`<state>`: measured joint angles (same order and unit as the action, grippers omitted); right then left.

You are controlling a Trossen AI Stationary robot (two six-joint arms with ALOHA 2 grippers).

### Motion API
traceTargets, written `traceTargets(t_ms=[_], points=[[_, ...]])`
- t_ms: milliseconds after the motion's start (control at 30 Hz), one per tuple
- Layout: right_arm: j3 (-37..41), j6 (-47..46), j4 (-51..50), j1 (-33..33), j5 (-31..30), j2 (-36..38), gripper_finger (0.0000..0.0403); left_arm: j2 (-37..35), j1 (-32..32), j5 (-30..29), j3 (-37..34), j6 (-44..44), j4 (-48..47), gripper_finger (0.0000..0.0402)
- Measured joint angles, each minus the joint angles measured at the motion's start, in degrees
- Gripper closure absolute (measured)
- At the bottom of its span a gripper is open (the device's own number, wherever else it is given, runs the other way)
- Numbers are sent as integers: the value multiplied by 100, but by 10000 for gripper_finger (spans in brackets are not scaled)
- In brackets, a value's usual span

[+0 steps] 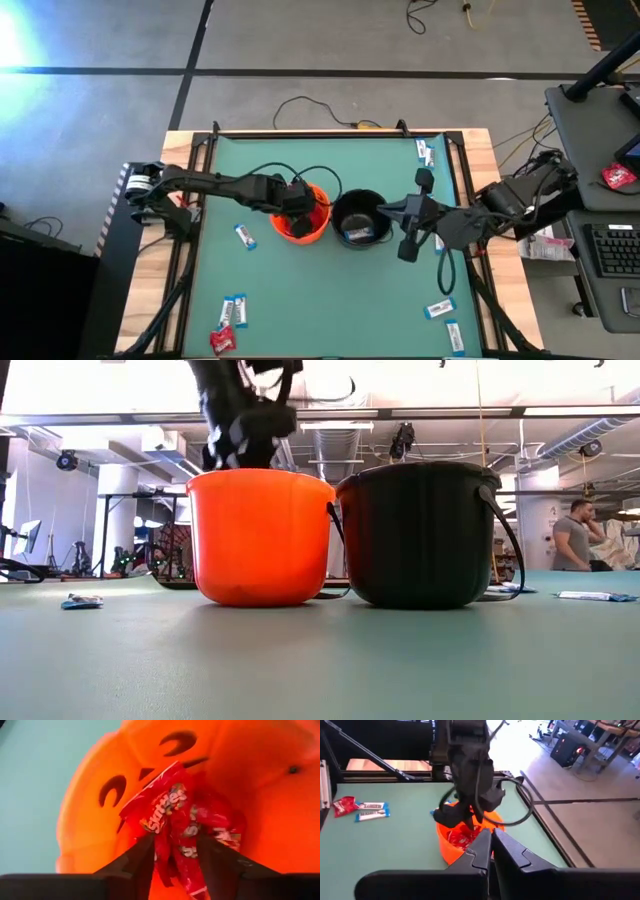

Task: Sort candy by brand, put in halloween buckets
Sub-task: Put the red candy into the orange bucket

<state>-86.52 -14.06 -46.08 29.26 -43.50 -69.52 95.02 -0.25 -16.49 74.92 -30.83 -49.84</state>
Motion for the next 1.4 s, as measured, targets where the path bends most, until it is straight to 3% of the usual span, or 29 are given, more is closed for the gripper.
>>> traceTargets(t_ms=[200,367,500,633,733,867,1033,1167,1300,1400], points=[[0,217,13,-195,18,0,392,-142,-470,380,1305,6,-378,250],[0,259,248,-220,23,0,392,-172,-1542,587,2247,353,-1283,265],[-2,795,548,-215,79,2,392,-174,-2639,587,2408,-415,-1733,280],[-2,1166,632,-215,328,-89,392,-153,-3591,-205,2150,-2341,-2192,282],[-2,1173,631,-215,349,-239,392,-137,-4133,51,1690,-3687,-2277,268],[-2,1263,603,-215,351,-453,392,-135,-4698,869,1022,-5004,-1873,237],[0,1214,568,-215,455,-867,392,-131,-5142,1772,252,-5962,-1033,191],[0,621,568,-216,519,-1178,392,-131,-5412,2267,-220,-6584,-281,162],[0,178,568,-215,659,-1455,392,-128,-5697,2454,-695,-7034,674,153],[0,-176,568,-215,702,-1612,392,-15,-5841,2479,-939,-7270,864,153]])
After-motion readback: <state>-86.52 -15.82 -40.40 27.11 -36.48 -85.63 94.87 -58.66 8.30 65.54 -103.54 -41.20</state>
